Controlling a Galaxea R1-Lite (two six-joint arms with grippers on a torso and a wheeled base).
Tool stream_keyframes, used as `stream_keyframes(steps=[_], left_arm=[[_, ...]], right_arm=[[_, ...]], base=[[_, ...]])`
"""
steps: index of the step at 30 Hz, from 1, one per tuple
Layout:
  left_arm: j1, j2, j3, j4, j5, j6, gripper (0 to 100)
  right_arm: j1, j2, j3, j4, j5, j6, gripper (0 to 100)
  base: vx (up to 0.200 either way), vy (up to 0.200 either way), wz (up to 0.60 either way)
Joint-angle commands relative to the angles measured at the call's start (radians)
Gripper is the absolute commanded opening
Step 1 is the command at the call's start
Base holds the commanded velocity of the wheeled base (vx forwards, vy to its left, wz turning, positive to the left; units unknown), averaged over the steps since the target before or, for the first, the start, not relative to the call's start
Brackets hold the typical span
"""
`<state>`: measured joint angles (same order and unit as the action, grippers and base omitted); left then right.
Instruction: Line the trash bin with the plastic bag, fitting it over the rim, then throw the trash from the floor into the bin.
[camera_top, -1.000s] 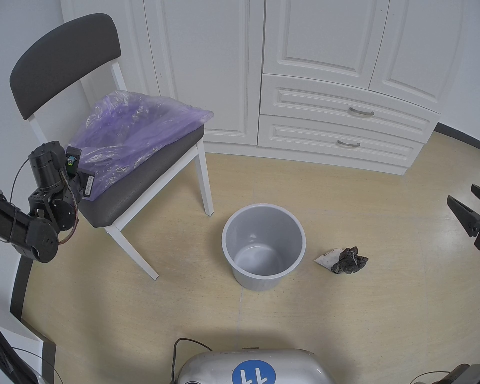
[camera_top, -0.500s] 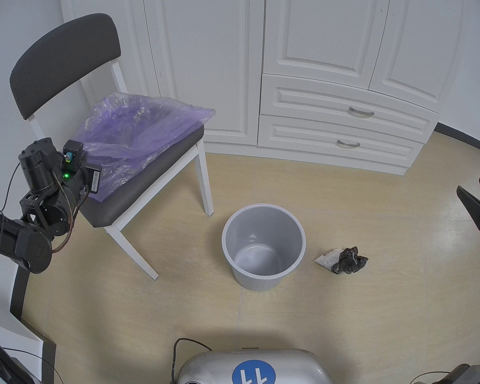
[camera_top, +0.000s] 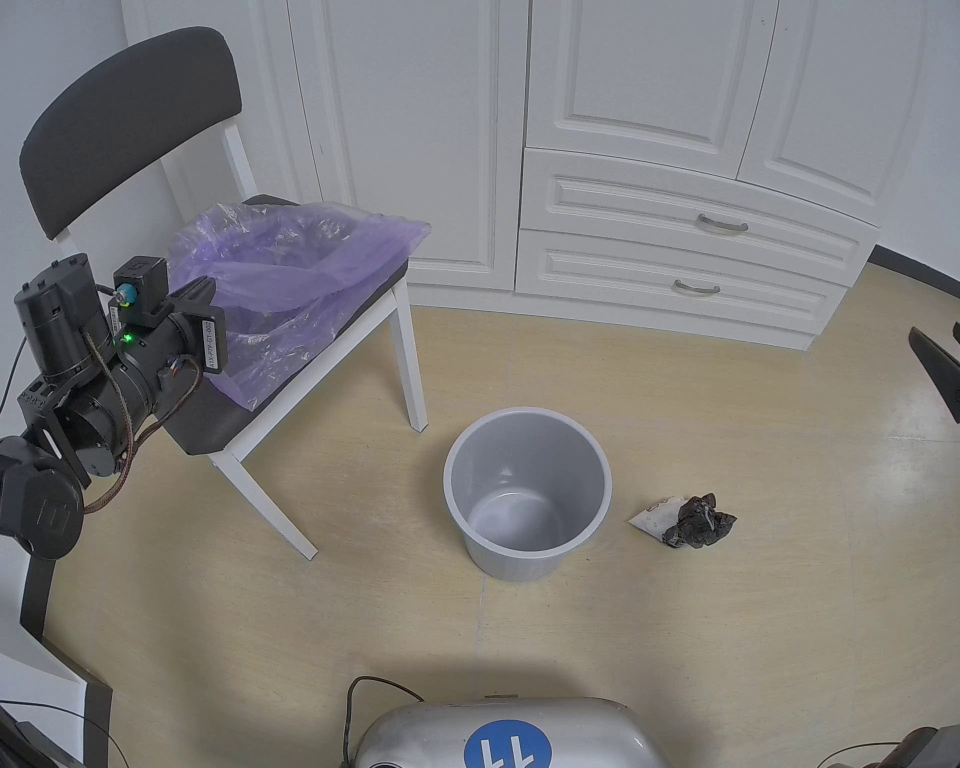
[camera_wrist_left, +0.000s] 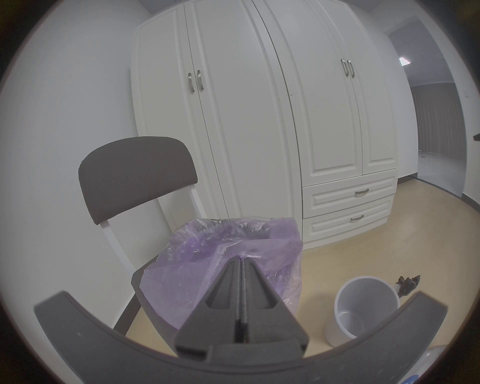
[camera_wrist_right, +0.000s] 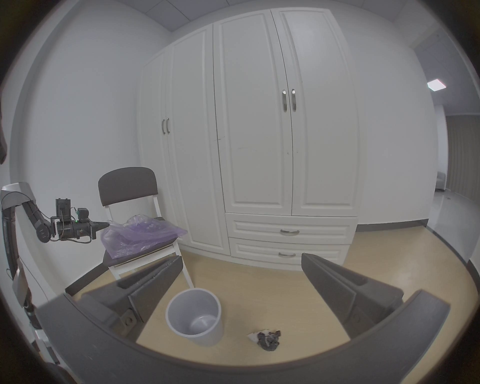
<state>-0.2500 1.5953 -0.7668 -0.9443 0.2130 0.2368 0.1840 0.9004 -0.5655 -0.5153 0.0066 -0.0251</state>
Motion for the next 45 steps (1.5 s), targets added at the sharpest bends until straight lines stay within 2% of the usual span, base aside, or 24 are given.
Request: stream_keyframes(steps=[1, 2, 4, 5, 8, 9, 11, 14, 21, 23, 30, 41, 45], left_arm=[[-0.014, -0.008, 0.021, -0.002, -0.004, -0.01, 0], [-0.015, -0.008, 0.023, -0.002, -0.004, -0.01, 0], [-0.058, -0.002, 0.04, -0.002, 0.005, -0.054, 0], [-0.058, -0.002, 0.04, -0.002, 0.005, -0.054, 0], [-0.106, 0.009, 0.049, -0.024, 0.022, -0.128, 0], [-0.106, 0.009, 0.049, -0.024, 0.022, -0.128, 0], [-0.117, 0.018, 0.063, -0.065, 0.042, -0.163, 0], [-0.123, 0.02, 0.086, -0.113, 0.052, -0.172, 0], [-0.219, 0.021, 0.103, -0.192, 0.071, -0.203, 0], [-0.247, 0.02, 0.106, -0.195, 0.071, -0.232, 0], [-0.308, 0.005, 0.106, -0.2, 0.075, -0.232, 0], [-0.422, -0.129, 0.172, -0.2, 0.074, -0.228, 0], [-0.469, -0.186, 0.199, -0.2, 0.074, -0.211, 0]], right_arm=[[0.153, 0.138, 0.01, -0.042, -0.08, 0.039, 100], [0.161, 0.143, 0.01, -0.042, -0.082, 0.042, 100], [0.327, 0.27, 0.015, -0.075, -0.181, 0.123, 100], [0.327, 0.27, 0.015, -0.075, -0.181, 0.123, 100], [0.497, 0.402, 0.013, -0.224, -0.32, 0.177, 100], [0.497, 0.402, 0.013, -0.224, -0.32, 0.177, 100], [0.571, 0.495, 0.013, -0.307, -0.366, 0.172, 100], [0.617, 0.598, 0.01, -0.339, -0.373, 0.174, 100], [0.604, 0.661, 0.023, -0.474, -0.375, 0.171, 100], [0.6, 0.657, 0.009, -0.479, -0.369, 0.169, 100], [0.617, 0.718, -0.002, -0.482, -0.378, 0.175, 100], [0.624, 0.917, -0.093, -0.519, -0.378, 0.301, 100], [0.607, 0.993, -0.159, -0.52, -0.378, 0.379, 100]], base=[[0.0, 0.0, 0.0], [0.0, 0.0, 0.0], [0.0, 0.0, 0.0], [0.0, 0.0, 0.0], [0.0, 0.0, 0.0], [0.0, 0.0, 0.0], [0.0, 0.0, 0.0], [0.0, 0.0, 0.0], [0.0, 0.0, 0.0], [0.0, 0.0, 0.0], [0.0, 0.0, 0.0], [0.0, 0.0, 0.0], [0.0, 0.0, 0.0]])
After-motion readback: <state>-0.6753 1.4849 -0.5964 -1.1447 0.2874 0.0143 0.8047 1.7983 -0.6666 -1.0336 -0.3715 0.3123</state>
